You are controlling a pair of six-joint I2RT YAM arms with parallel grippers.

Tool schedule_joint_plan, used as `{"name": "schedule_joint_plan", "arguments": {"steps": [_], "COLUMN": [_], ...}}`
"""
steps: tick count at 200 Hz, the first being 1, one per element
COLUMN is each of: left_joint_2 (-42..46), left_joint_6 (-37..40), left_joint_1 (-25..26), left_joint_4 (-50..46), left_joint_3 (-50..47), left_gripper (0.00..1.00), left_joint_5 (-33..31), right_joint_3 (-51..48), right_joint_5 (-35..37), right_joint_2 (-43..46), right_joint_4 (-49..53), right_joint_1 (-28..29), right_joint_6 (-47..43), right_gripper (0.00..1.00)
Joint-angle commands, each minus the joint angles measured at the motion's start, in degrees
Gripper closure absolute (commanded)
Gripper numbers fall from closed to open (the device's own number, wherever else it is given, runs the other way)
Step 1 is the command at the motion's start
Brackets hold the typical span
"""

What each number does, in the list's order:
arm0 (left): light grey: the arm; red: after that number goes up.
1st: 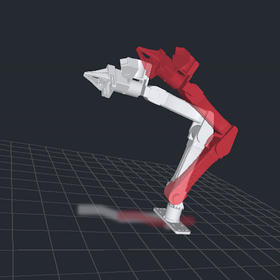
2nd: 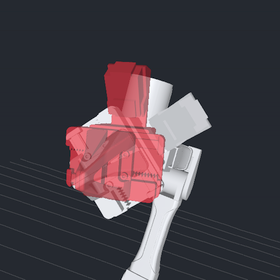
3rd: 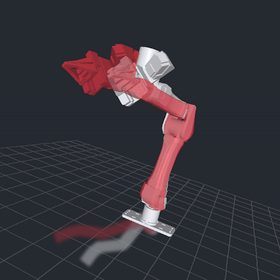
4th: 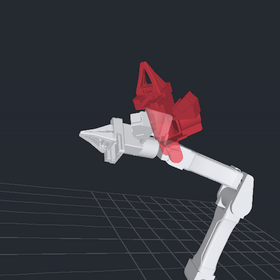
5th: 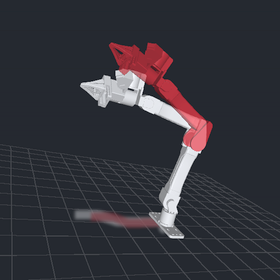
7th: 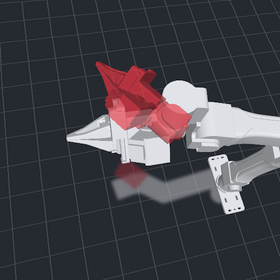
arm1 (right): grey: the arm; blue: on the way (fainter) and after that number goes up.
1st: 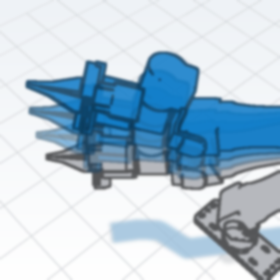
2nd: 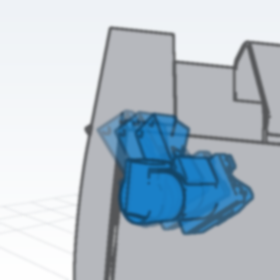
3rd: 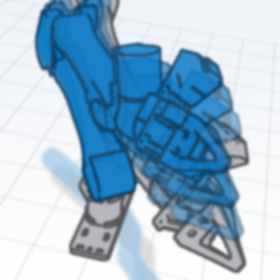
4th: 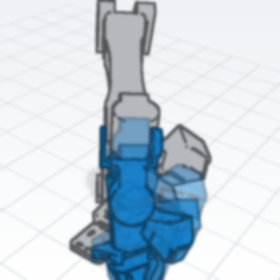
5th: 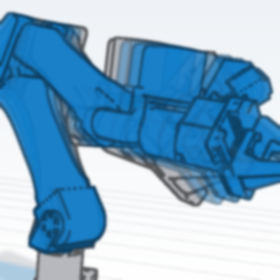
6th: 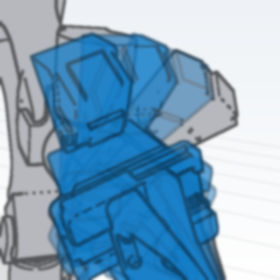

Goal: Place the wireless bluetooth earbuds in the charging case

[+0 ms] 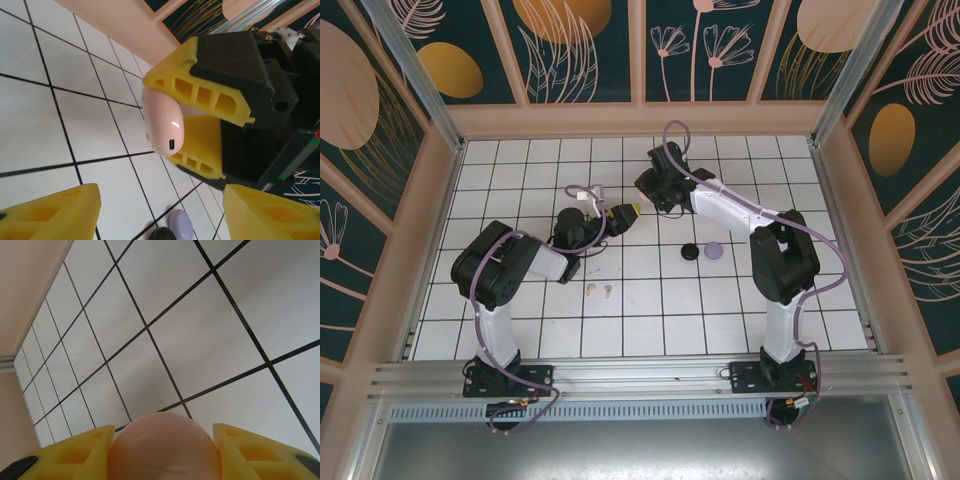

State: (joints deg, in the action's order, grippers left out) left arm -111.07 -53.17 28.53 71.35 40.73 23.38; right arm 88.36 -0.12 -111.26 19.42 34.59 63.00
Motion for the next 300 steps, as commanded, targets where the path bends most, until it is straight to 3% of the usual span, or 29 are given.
{"name": "schedule_joint_plan", "arguments": {"steps": [1, 300], "left_joint_2": [-2.0, -11.0], "left_joint_6": [-1.5, -5.8], "left_joint_1": [0.5, 1.3], "left_joint_4": [4.8, 12.3], "left_joint_3": [2.0, 9.9], "left_gripper": [0.36, 0.59], "left_joint_5": [-0.5, -6.5], "right_joint_3": [-1.0, -2.4], "right_joint_5": [-0.4, -0.6], "right_joint_2": [1.9, 3.2], "right_joint_4": [-1.2, -2.3], "right_joint_1": [0.6, 2.2], "right_joint_6": [0.8, 0.7], "right_gripper": [0.67, 0.7]}}
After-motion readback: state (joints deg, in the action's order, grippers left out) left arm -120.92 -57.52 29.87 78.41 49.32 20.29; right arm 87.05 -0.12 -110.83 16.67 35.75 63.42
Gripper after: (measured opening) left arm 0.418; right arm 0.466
